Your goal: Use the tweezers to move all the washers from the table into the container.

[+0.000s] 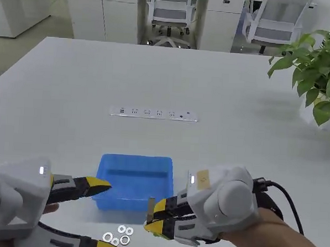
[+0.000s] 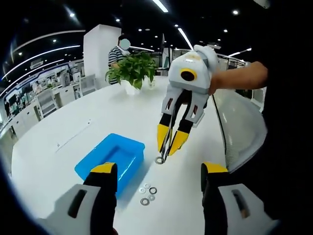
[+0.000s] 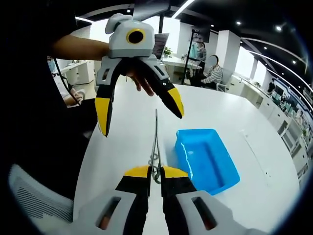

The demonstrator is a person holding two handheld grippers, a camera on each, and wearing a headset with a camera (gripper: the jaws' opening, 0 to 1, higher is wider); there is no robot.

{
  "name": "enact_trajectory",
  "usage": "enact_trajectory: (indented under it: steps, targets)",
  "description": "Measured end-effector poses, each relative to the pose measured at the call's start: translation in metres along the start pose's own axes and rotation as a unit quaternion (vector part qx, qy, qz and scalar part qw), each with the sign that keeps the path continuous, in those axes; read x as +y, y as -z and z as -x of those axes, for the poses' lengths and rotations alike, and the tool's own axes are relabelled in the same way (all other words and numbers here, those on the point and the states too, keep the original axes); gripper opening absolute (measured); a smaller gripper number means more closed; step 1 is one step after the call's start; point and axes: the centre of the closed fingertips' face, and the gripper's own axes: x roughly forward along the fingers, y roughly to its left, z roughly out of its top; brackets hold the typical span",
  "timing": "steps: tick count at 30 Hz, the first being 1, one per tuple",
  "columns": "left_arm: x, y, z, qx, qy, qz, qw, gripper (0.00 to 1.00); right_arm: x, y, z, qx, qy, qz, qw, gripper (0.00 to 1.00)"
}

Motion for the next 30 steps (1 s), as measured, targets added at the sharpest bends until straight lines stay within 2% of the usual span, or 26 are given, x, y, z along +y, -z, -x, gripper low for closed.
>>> enact_trajectory:
  steps: [7,16,30]
  targets:
    - [0.008,-0.004,0.008,-0.020,-0.033,0.013,0.9992,0.88,-0.012,-0.009,0.008,0.000,-0.005,0.011,0.9999,0.09]
    - [0.012,0.002,0.016,-0.029,-0.059,0.033,0.9973,0.99,-0.034,-0.015,0.010,-0.005,-0.005,0.022,0.9997,0.09]
    - [0.012,0.010,0.020,-0.027,-0.073,0.048,0.9958,0.99,-0.065,-0.017,-0.003,-0.013,0.002,0.038,0.9992,0.09]
